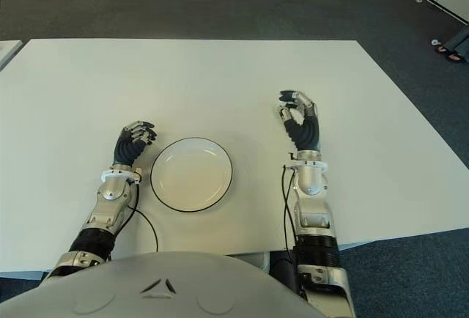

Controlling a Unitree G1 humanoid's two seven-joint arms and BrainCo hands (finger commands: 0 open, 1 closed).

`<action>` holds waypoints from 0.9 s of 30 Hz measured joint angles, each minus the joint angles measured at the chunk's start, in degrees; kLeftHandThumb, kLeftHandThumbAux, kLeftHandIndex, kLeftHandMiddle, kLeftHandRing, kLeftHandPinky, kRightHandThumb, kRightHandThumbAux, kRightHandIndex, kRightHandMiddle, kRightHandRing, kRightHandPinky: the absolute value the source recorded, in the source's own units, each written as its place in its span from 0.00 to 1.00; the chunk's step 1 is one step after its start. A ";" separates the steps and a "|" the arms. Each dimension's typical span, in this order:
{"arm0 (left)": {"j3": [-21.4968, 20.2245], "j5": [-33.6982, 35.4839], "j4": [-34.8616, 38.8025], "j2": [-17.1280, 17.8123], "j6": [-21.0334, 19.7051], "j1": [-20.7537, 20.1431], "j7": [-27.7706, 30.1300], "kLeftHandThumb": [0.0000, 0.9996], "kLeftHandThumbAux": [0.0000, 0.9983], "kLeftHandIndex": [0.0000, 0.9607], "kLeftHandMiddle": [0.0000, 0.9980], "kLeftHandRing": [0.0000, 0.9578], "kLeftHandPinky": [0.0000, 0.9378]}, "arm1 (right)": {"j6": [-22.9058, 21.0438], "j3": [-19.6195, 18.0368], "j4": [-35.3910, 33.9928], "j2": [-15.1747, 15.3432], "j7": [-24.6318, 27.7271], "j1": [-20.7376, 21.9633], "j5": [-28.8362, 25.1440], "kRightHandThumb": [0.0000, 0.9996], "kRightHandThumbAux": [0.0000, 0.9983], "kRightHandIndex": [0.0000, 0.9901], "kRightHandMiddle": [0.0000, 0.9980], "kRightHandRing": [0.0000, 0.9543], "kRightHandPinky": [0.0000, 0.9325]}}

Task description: Put the toothpaste on the table into the plate.

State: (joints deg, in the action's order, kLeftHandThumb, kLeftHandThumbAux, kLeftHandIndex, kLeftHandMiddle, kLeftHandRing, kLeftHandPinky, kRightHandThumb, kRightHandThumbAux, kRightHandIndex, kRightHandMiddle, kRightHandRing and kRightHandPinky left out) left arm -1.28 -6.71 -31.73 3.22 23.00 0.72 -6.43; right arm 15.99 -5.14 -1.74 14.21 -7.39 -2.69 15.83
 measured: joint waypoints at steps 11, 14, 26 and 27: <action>-0.03 0.01 0.06 -0.26 0.17 -0.01 -0.56 0.70 0.72 0.45 0.54 0.56 0.54 | -5.69 0.08 3.88 5.94 -4.41 7.98 12.68 0.52 0.51 0.01 0.04 0.04 0.04; -0.09 0.02 0.23 -0.43 0.23 0.00 -0.76 0.70 0.72 0.45 0.54 0.56 0.54 | -6.12 0.06 5.84 7.20 -5.07 9.59 13.50 0.52 0.49 0.00 0.01 0.01 0.01; -0.21 0.03 0.44 -0.69 0.30 0.41 -1.34 0.69 0.72 0.44 0.54 0.56 0.54 | -17.06 1.63 10.49 10.63 -3.18 16.35 17.77 0.52 0.34 0.00 0.00 0.00 0.00; -0.20 0.03 0.44 -0.70 0.32 0.42 -1.34 0.69 0.72 0.44 0.54 0.56 0.55 | -18.54 2.03 10.51 10.93 -2.57 16.90 18.33 0.52 0.33 0.00 0.00 0.00 0.00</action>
State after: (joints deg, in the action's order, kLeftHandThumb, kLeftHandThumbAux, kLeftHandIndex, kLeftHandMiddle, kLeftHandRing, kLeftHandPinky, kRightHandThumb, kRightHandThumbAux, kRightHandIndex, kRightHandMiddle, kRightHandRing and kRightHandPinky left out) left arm -1.48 -6.68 -31.29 2.52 23.33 1.14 -7.77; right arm -2.54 -3.11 8.78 25.14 -9.96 14.21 34.15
